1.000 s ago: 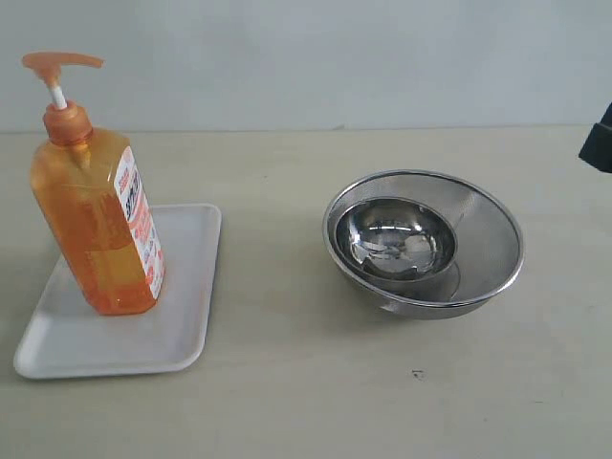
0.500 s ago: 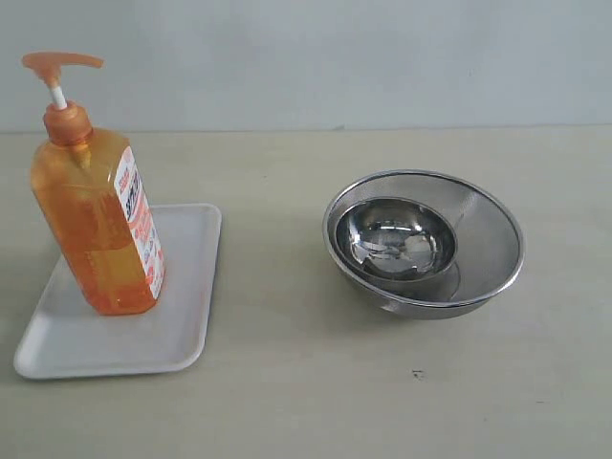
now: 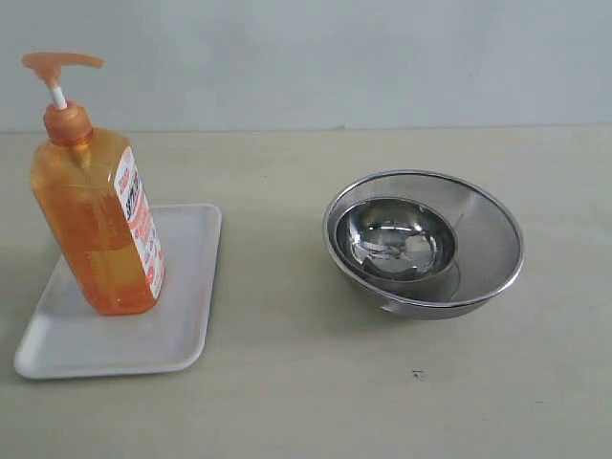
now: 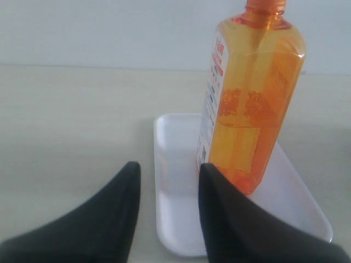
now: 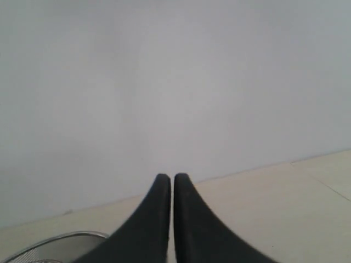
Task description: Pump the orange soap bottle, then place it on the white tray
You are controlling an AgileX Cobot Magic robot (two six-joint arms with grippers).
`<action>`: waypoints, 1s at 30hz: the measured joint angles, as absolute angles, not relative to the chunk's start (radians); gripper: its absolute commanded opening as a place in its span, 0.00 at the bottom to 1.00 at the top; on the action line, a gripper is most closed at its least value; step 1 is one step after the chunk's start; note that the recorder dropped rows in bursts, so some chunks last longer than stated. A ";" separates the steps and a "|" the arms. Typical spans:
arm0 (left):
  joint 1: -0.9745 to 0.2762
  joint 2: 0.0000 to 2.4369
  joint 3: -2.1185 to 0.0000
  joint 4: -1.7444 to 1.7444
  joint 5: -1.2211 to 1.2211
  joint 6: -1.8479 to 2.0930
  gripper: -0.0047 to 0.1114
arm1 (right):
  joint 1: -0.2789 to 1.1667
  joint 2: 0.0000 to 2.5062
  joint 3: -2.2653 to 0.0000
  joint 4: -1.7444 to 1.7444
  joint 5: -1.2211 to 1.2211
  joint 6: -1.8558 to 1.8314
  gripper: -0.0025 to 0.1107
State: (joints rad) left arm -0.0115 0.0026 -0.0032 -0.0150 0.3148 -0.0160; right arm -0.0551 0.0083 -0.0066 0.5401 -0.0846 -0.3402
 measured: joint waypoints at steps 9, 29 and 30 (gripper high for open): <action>-0.012 0.003 -0.003 -0.015 0.315 -0.016 0.33 | -0.057 0.007 -0.004 0.542 0.000 -0.226 0.02; -0.012 0.003 -0.003 -0.015 0.315 -0.016 0.33 | -0.057 0.007 -0.002 -0.044 0.339 0.063 0.02; -0.012 0.003 -0.003 -0.015 0.315 -0.016 0.33 | -0.057 0.007 0.000 -0.044 0.345 0.065 0.02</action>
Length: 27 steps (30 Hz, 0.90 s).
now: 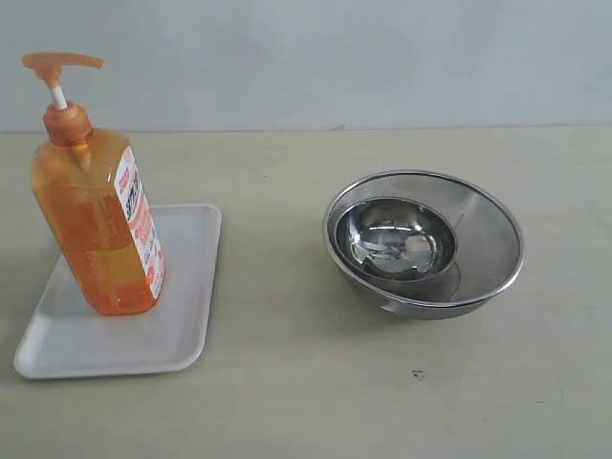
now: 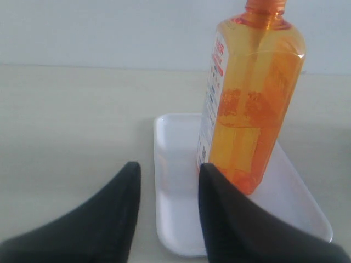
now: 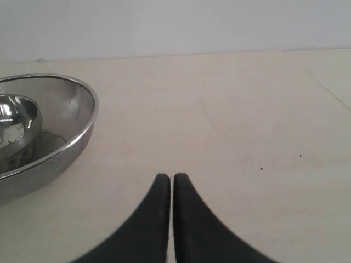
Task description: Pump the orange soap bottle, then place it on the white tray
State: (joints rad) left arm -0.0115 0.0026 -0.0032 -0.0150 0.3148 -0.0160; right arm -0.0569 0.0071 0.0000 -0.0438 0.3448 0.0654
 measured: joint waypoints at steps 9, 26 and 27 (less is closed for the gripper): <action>-0.012 0.003 -0.003 -0.015 0.315 -0.016 0.33 | -0.057 0.007 0.000 -0.044 0.353 0.078 0.02; -0.012 0.003 -0.003 -0.015 0.315 -0.016 0.33 | -0.019 0.007 0.000 -0.044 0.360 0.080 0.02; -0.012 0.003 -0.003 -0.015 0.315 -0.016 0.33 | -0.019 0.007 0.000 -0.044 0.360 0.080 0.02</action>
